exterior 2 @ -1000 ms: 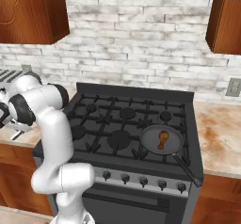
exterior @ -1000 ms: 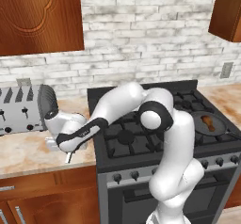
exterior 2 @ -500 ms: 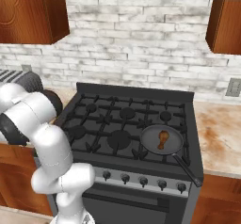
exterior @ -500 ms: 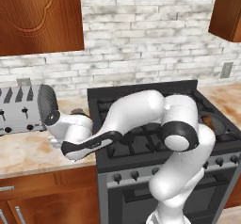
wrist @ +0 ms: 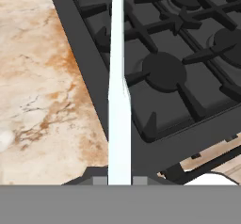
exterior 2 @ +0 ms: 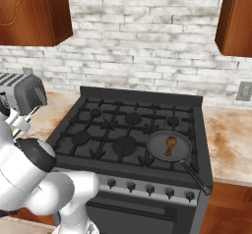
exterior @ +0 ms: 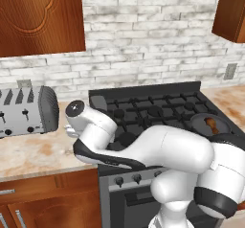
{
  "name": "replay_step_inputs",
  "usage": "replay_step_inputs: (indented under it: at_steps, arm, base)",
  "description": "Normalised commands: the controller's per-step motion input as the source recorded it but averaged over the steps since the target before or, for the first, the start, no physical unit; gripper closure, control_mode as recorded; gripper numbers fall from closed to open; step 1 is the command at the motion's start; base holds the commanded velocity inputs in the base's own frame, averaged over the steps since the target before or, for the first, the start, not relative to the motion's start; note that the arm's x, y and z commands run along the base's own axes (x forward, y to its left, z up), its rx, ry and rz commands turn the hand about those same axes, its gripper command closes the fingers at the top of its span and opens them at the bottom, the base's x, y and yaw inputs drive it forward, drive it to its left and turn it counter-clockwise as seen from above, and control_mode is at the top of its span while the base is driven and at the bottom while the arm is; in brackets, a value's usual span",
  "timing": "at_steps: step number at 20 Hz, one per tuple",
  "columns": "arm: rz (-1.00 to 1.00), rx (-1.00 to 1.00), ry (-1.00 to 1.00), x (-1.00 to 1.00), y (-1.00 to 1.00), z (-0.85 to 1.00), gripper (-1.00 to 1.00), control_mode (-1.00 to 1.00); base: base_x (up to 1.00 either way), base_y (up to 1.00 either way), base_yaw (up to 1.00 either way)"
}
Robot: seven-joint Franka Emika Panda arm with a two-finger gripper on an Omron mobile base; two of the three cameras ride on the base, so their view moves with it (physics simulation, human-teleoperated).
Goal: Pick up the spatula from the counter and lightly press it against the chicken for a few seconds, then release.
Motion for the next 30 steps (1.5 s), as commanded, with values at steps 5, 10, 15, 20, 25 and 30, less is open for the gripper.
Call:
replay_step_inputs:
  at_steps: [5, 10, 15, 20, 25, 30]
  arm:
    - [-0.02, 0.13, 0.0, -0.31, -0.75, 0.7, 1.0, -1.0]
    - [-0.02, 0.21, 0.01, -0.23, -0.82, 0.61, 1.0, -1.0]
    - [-0.11, 0.33, 0.09, -0.07, -0.85, 0.48, 1.0, -1.0]
    - [-0.13, 0.37, 0.16, 0.0, -0.75, 0.33, 1.0, -1.0]
    - [-0.14, 0.28, 0.11, 0.03, -0.47, 0.12, 1.0, -1.0]
    - [-0.18, 0.11, 0.1, 0.19, -0.28, 0.0, 1.0, -1.0]
  base:
    - [0.0, 0.0, 0.0]
    - [0.0, 0.0, 0.0]
    - [0.0, 0.0, 0.0]
    - [0.0, 0.0, 0.0]
    - [0.0, 0.0, 0.0]
    - [0.0, 0.0, 0.0]
